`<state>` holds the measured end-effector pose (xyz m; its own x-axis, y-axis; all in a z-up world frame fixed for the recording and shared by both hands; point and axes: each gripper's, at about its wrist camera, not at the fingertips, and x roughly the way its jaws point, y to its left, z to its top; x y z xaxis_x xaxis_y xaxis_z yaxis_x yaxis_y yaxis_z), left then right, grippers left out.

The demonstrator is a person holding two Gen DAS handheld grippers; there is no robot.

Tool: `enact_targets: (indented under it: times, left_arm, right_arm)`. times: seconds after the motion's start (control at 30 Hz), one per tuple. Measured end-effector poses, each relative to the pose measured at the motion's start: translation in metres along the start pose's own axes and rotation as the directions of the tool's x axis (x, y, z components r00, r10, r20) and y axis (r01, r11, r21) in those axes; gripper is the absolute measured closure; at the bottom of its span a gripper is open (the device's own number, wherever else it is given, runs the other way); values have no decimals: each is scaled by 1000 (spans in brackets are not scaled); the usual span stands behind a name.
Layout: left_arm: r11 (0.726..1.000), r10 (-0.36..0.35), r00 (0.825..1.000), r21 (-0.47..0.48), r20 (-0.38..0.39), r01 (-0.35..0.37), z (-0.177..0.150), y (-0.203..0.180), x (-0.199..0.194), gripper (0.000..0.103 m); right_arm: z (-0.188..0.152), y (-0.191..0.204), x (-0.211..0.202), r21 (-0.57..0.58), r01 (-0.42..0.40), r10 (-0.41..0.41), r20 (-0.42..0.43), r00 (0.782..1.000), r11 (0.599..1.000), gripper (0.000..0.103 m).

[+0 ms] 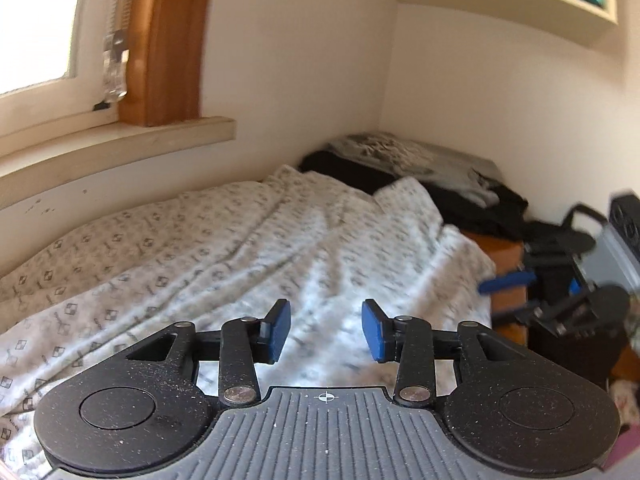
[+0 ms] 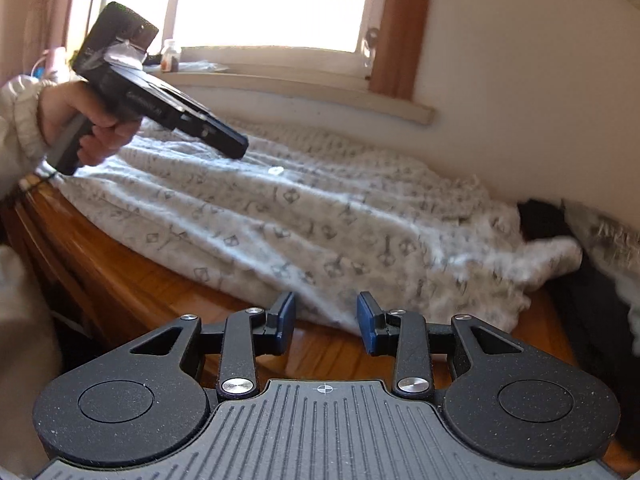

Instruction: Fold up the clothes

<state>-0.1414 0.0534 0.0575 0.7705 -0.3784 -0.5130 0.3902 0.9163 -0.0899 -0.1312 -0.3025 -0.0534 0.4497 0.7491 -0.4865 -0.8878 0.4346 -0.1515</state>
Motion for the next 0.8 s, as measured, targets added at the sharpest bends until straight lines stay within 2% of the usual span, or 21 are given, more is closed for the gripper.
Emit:
enact_targets:
  times: [0.03,0.07,0.1,0.17,0.27,0.37,0.43,0.47,0.5,0.53,0.57,0.6,0.67,0.8]
  left_arm:
    - [1000,-7,1000,13,-3,7,-1,-5,0,50]
    - [1000,-13,1000,27,-5,13,-1,-10,1,49]
    - [999,-21,1000,38,-3,21,-2,-15,0,48]
    - [996,-44,999,73,1,44,-2,-27,1,46]
    - [989,-79,997,127,6,78,-1,-46,2,35]
    - [978,-93,996,189,-6,93,1,-63,12,35]
    - [970,-66,998,235,-15,68,3,-70,23,35]
    - [966,-44,999,254,-12,46,5,-72,28,44]
    - [964,-23,1000,265,-10,25,7,-71,34,61]
    - [963,-14,1000,268,-17,18,9,-70,39,70]
    - [962,-7,1000,271,-23,12,12,-68,43,92]
    - [963,-11,1000,271,-17,16,14,-66,45,99]
    - [960,10,1000,281,19,-15,20,-66,45,100]
    - [951,36,996,302,85,-61,35,-64,41,100]
  right_arm:
    - [2,-1,1,-5,6,-6,-8,1000,1000,73]
    - [4,-3,1,-10,8,-8,-11,1000,1000,96]
    - [6,-4,1,-19,12,-13,-12,1000,1000,102]
    - [13,-6,-1,-30,39,-39,11,999,999,101]
    - [27,-8,-5,-32,76,-74,67,995,997,101]
    - [41,-6,-6,-49,119,-113,124,986,992,101]
    - [47,-5,-4,-60,138,-128,146,981,989,101]
    - [49,-5,-3,-59,144,-133,158,979,988,101]
    - [51,-5,-2,-58,149,-138,169,976,987,101]
    - [52,-5,-2,-53,152,-140,178,974,987,101]
    - [53,-6,-2,-42,143,-133,177,975,989,101]
    - [52,-7,-3,-32,139,-131,179,975,990,101]
    - [48,-9,-7,1,138,-135,193,972,990,99]
    - [36,-13,-20,87,71,-89,234,968,994,96]
